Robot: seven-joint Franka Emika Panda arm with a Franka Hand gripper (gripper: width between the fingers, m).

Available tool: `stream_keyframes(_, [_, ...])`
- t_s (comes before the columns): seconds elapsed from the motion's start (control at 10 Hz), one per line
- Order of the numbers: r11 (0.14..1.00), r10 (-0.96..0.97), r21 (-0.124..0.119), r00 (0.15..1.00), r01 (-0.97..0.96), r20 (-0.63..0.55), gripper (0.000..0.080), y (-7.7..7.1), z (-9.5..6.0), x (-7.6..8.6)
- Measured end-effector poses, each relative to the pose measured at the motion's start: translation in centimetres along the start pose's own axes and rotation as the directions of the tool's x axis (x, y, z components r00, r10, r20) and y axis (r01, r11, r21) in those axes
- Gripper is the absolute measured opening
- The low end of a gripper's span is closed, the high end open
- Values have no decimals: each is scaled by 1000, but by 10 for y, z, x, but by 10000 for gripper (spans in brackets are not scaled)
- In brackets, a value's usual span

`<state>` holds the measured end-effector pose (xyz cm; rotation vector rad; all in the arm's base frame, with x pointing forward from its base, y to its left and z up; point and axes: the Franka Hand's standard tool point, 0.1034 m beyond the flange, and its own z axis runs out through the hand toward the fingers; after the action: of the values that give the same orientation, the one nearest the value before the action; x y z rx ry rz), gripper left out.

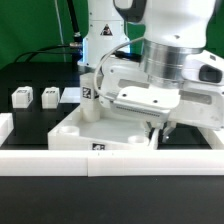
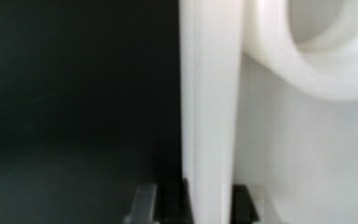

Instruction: Assemble square table

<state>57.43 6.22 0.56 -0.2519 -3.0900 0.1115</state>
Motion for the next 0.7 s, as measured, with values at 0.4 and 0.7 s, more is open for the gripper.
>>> stream_keyframes(0.4, [981,-196,10,980,196,27,57,-12,2,-2])
stream_keyframes(0.7, [993,-117,24,993,117,6,57,3,1,4])
